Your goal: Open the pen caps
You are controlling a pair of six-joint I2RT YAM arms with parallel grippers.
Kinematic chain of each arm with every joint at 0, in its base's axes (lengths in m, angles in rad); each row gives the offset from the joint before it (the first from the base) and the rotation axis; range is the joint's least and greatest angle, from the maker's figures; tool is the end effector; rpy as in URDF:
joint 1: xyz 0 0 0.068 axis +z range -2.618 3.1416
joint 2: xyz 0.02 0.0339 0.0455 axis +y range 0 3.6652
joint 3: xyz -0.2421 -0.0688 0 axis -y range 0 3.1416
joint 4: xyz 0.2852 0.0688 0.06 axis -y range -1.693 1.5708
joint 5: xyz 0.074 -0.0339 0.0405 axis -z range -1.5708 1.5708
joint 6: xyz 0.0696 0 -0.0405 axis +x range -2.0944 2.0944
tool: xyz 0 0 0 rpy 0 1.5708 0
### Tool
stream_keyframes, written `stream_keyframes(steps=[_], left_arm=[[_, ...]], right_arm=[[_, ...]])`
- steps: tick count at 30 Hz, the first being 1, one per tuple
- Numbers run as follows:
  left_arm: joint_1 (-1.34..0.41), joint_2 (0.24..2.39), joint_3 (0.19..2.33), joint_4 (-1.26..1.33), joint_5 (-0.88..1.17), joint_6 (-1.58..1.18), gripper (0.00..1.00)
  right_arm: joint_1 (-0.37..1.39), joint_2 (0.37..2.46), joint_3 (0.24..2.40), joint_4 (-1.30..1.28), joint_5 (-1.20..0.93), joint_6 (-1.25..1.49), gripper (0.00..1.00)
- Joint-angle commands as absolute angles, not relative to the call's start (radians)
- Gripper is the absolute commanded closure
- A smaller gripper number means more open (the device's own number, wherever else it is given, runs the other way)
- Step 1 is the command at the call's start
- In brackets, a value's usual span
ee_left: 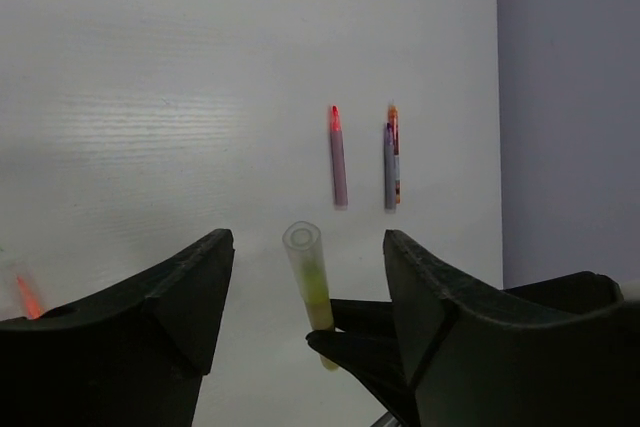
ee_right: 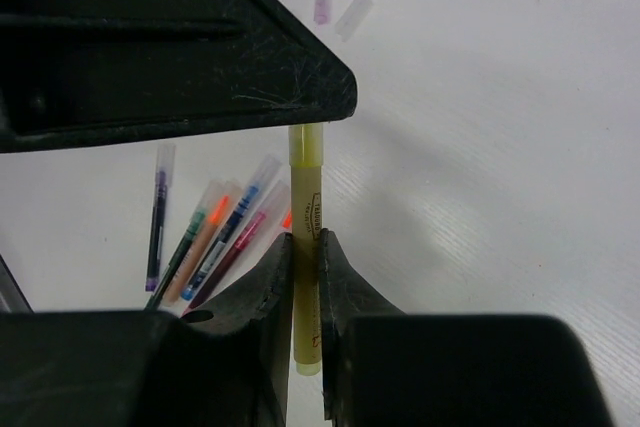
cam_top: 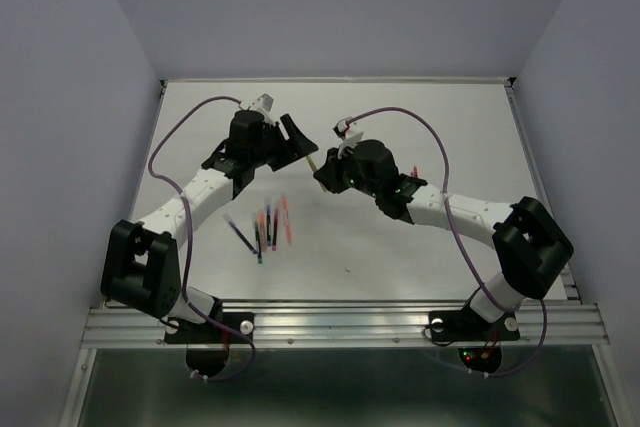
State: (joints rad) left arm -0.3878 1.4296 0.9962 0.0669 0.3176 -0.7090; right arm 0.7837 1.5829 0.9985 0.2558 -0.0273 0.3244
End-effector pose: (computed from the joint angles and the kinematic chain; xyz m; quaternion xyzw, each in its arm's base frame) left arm 0.3628 -0.1717 0.2377 -0.0417 0.8176 -0.4028 0.4093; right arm 0.3031 0.3047 0.2019 -0.1928 0.7900 0.3156 0.4890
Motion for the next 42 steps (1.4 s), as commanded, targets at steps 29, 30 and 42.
stream_keyframes(steps=[29, 30, 42], left_arm=[[-0.413, 1.41, 0.996, 0.175, 0.353, -0.738, 1.0], [-0.414, 1.407, 0.996, 0.178, 0.353, -0.739, 1.0], [-0.419, 1.401, 1.006, 0.189, 0.353, -0.749, 1.0]], right_arm=[[0.761, 1.569, 1.035, 0.356, -0.064, 0.331, 0.59], [0.761, 1.578, 1.045, 0.35, -0.067, 0.325, 0.57], [0.761, 1.625, 1.085, 0.325, -0.063, 0.305, 0.81]])
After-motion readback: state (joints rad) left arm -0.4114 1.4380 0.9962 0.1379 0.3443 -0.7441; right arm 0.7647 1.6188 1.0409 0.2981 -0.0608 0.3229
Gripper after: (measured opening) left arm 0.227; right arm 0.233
